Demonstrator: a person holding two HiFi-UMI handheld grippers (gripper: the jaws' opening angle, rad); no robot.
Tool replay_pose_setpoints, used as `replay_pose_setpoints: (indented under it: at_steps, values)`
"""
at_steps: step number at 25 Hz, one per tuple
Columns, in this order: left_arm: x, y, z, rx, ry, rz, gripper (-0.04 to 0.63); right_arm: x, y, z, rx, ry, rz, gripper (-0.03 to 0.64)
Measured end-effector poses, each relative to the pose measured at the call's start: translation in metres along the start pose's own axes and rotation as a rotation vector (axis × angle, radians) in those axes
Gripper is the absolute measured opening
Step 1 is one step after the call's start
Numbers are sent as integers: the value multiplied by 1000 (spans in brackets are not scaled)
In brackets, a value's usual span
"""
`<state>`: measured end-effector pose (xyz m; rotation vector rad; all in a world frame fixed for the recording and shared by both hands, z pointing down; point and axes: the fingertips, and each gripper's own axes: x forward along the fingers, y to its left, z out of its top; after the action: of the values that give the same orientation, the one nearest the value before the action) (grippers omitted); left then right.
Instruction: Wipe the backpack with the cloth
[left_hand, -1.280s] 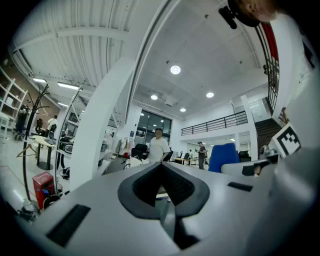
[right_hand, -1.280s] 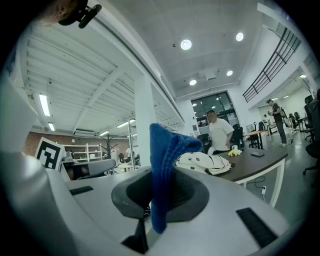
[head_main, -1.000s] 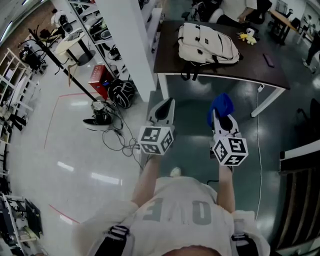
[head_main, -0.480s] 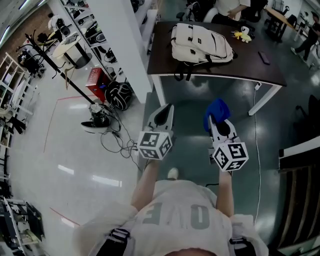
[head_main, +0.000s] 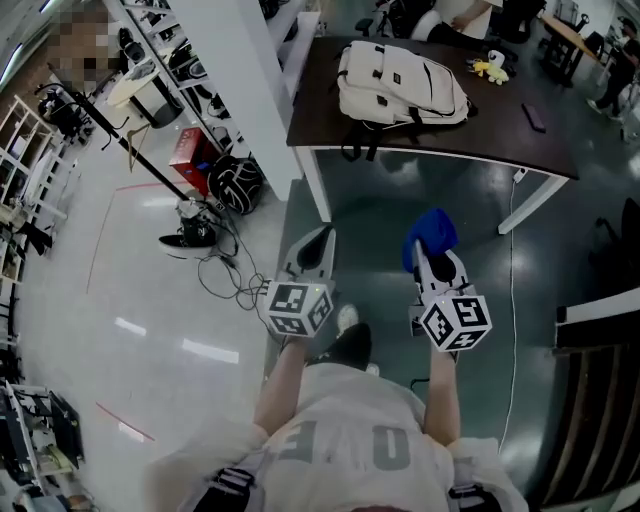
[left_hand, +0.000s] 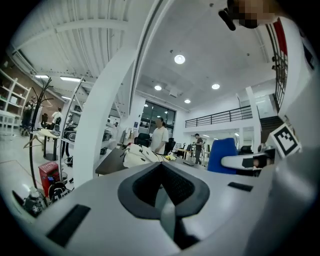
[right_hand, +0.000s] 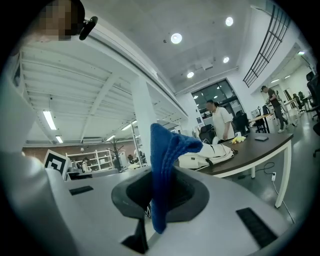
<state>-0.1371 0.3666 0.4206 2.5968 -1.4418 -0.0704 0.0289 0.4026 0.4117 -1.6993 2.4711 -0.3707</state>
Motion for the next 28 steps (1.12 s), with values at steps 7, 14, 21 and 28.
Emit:
replay_pose_setpoints:
  at_steps: [7,14,21,28]
  values:
    - [87,50,9,-46,-38,52,3,73,-43,3,-23,20,-1,37]
    - [205,122,39,-67,-57,17,3,215,-77,37,-44,32,15,37]
    - [301,177,45,-89,-50,-54,3,341,-88,36,-32,79,44,36]
    - [349,209,27,-133,-23,-11,3,423,-95,3,-18,178,119,37]
